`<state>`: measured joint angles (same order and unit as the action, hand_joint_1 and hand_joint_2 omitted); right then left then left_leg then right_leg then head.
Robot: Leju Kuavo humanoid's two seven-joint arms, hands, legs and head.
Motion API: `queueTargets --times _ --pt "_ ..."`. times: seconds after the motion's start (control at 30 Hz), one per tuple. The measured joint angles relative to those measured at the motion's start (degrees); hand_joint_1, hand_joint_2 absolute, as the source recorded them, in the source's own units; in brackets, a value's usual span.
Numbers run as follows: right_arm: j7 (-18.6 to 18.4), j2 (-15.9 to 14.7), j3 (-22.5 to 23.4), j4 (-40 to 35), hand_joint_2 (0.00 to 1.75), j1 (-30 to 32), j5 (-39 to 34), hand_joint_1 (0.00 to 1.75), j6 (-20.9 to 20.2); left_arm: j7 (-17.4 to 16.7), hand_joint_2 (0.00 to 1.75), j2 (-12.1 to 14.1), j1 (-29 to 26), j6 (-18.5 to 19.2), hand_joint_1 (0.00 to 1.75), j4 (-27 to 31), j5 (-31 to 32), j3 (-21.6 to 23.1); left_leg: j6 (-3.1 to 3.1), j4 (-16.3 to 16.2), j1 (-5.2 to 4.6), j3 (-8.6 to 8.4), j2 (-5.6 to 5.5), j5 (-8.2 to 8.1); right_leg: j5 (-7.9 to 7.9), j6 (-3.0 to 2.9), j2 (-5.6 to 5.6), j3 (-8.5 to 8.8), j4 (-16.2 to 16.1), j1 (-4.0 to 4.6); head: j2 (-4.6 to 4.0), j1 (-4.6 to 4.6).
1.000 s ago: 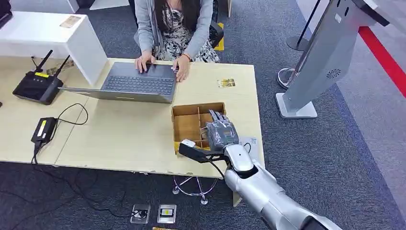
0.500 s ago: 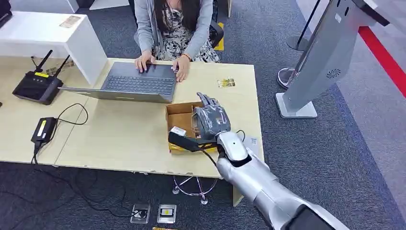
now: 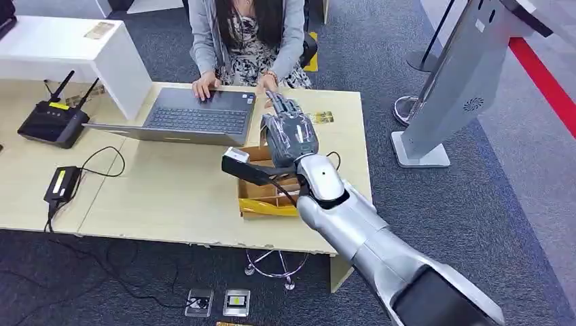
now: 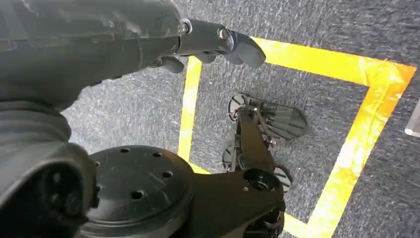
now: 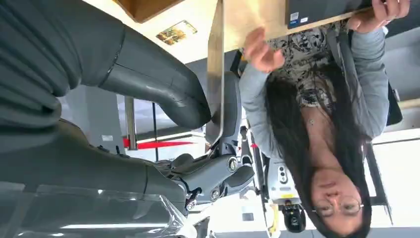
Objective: Pass the card to the sensor for recognition and then transmit it.
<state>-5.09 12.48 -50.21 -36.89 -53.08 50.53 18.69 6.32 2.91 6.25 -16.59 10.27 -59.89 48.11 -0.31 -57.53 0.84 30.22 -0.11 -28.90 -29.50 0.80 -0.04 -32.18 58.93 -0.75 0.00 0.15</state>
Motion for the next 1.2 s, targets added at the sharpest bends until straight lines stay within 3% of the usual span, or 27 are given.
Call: queueTargets --times 0.43,0.77,0.8,0.83,0.97,1.1,1.2 --pt "-1.3 2.8 0.0 8.0 1.75 -3.0 -0.5 1.75 -1.3 -1.6 0.00 -0.9 0.0 -2.4 0.00 0.0 -0.4 0.0 0.00 0.0 0.00 0.00 0.00 0.00 0.00 -0.01 0.00 0.00 0.0 0.00 -0.02 0.02" --pt "-2.1 3.6 0.0 10.2 1.75 -3.0 -0.1 1.75 -1.7 -2.7 0.00 -1.0 0.0 -1.3 0.00 0.0 -0.4 0.0 -0.01 0.0 0.00 -0.01 0.00 0.01 0.01 -0.01 0.00 0.00 0.0 0.00 -0.02 0.02" --pt "-2.1 3.6 0.0 10.3 1.75 -3.0 -0.1 0.84 -1.7 -2.7 0.00 -0.9 0.0 -1.3 0.00 0.0 -0.4 0.0 -0.01 0.0 0.00 -0.01 0.00 0.01 0.01 -0.02 0.00 0.00 0.0 0.00 -0.02 0.00" --pt "-2.2 3.6 0.0 10.5 0.00 -3.0 -0.1 0.00 -1.7 -2.8 0.00 -0.9 0.0 -1.3 0.00 0.0 -0.4 0.0 -0.03 0.0 0.00 -0.01 0.00 0.02 0.01 -0.02 0.00 0.00 0.0 0.00 -0.02 0.02" --pt "-2.2 3.7 0.0 11.0 0.00 -3.0 -0.1 0.00 -2.1 -2.8 0.00 -0.9 0.0 -1.2 0.00 0.0 -0.4 0.0 -0.03 0.0 0.00 -0.01 0.00 0.02 0.01 -0.02 0.00 0.00 0.0 0.00 -0.02 0.00" --pt "-1.4 3.8 0.0 11.3 0.00 -3.0 -0.5 0.00 -5.7 -3.0 0.00 -0.9 0.0 -1.1 0.00 0.0 -0.4 0.1 -0.03 0.0 0.00 0.00 0.00 0.02 0.01 -0.02 0.00 0.00 0.0 0.00 -0.02 0.02" --pt "-1.3 3.8 0.0 11.5 0.00 -3.0 -0.5 0.00 -5.4 -3.1 0.00 -0.9 0.0 -1.3 0.00 0.0 -0.4 0.5 -0.03 0.0 0.00 -0.01 0.00 0.02 0.01 -0.02 0.00 -0.01 0.0 0.00 0.00 0.00"
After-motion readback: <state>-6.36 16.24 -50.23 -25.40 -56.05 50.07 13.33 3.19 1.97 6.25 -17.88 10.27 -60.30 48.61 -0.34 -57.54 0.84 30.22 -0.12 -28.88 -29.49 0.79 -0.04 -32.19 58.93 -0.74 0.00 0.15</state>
